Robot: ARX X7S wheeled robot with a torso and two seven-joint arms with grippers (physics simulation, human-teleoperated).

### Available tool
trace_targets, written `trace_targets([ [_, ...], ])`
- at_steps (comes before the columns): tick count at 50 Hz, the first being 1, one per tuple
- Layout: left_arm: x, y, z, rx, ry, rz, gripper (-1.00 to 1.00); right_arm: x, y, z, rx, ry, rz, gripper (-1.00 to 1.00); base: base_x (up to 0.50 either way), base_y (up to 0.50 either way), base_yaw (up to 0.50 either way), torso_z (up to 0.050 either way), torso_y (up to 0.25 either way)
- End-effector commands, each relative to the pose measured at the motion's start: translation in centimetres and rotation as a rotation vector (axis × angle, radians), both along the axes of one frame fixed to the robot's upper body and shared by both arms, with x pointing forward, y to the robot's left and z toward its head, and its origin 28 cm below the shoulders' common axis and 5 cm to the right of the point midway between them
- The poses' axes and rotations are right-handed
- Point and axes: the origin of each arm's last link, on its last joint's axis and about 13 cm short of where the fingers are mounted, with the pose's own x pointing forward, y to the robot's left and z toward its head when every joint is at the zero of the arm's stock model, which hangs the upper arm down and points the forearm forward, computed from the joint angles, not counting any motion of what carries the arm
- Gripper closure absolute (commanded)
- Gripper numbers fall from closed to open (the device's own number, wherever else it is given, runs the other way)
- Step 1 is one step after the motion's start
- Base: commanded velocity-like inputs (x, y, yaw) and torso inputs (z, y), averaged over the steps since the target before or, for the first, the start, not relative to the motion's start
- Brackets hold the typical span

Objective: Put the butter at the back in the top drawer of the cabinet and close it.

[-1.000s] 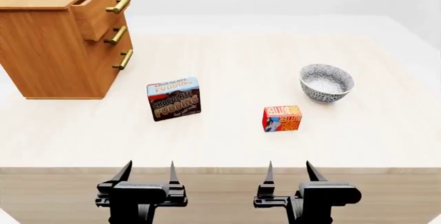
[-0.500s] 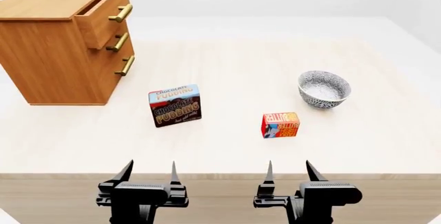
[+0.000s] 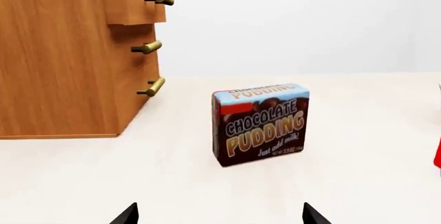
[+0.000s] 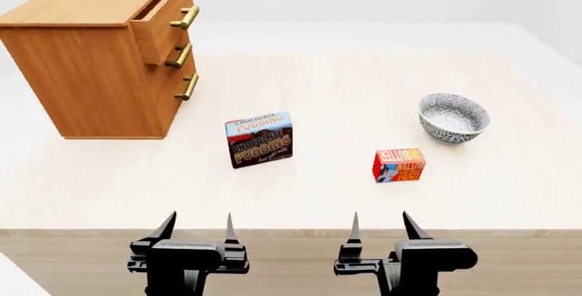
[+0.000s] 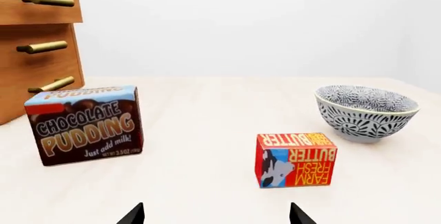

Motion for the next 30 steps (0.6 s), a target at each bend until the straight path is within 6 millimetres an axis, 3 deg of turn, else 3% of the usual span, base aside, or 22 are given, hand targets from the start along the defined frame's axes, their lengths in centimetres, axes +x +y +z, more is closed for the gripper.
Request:
trace_targets([
  [1, 0.0, 0.1, 0.0, -0.003, 0.000, 0.006, -1.00, 0.0, 0.0, 0.0, 0.003, -0.003, 0.003, -1.00, 0.00, 0.50, 0.00, 0.000, 0.000],
  [12, 0.0, 0.1, 0.0, -0.001, 0.000, 0.009, -1.00, -0.1, 0.0, 0.0, 0.009, -0.007, 0.001, -1.00, 0.00, 0.50, 0.00, 0.000, 0.000],
  [22, 0.1, 0.1, 0.1, -0.001, -0.005, 0.016, -1.00, -0.1, -0.1, 0.3, 0.015, -0.029, -0.009, -1.00, 0.00, 0.00, 0.00, 0.000, 0.000],
  [25, 0.0, 0.1, 0.6, -0.003, -0.027, 0.016, -1.00, -0.2, -0.3, 1.0, -0.010, -0.060, -0.020, -1.00, 0.00, 0.00, 0.00, 0.000, 0.000],
  [30, -0.8, 0.3, 3.7, 0.018, -0.127, 0.047, -1.00, -1.4, -0.8, 4.4, -0.011, -0.136, -0.017, -1.00, 0.00, 0.00, 0.00, 0.000, 0.000],
])
